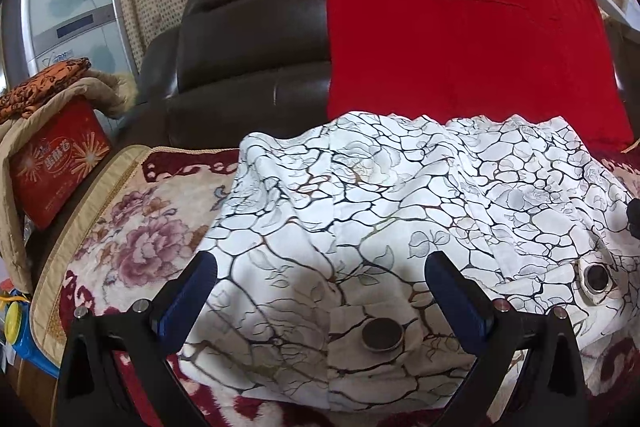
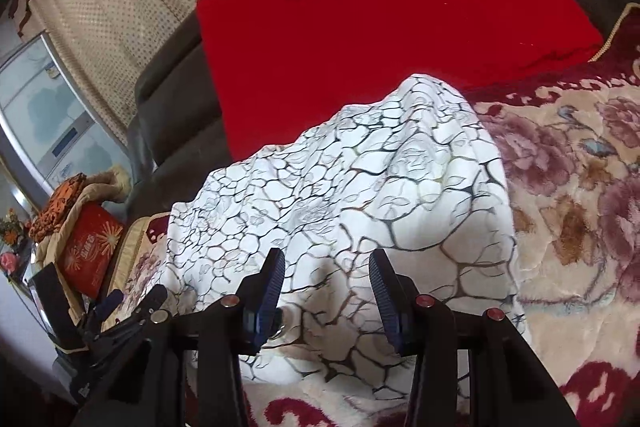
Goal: Fold large clothes
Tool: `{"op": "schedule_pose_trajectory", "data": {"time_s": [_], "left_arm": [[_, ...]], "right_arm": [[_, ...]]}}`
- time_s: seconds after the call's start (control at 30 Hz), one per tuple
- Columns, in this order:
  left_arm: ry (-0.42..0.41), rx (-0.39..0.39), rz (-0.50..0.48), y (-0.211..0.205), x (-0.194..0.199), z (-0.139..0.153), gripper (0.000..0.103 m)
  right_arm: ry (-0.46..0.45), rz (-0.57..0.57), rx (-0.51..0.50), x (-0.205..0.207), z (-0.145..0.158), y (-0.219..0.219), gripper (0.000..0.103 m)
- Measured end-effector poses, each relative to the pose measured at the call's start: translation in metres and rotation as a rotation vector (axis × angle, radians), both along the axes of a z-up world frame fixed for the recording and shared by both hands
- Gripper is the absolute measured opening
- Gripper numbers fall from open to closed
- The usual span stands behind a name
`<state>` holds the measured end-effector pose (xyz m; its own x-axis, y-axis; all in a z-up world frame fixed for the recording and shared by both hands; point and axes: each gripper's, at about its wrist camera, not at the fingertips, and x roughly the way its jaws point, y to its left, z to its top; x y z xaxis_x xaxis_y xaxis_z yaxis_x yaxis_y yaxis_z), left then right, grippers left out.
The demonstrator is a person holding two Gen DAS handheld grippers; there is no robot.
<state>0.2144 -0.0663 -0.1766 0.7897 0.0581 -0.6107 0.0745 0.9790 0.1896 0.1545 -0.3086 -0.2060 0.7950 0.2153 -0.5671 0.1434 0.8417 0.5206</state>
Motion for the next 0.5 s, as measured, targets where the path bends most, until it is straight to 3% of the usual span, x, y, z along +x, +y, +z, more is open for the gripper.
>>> {"op": "schedule_pose_trajectory", "data": {"time_s": [0.33,0.5], "left_arm": [[0.028,0.001,-0.04,-0.02,0.011,-0.011,0.103],[0.187,0.0,-0.047,-0.028,0.033,-0.037,0.103]], "right_arm": [[0.034,-0.044,0.003,0.005,-0.01,-0.017,0.048],[0.124,-0.037,0.019,0.019,-0.029,-0.023,0.048]]}}
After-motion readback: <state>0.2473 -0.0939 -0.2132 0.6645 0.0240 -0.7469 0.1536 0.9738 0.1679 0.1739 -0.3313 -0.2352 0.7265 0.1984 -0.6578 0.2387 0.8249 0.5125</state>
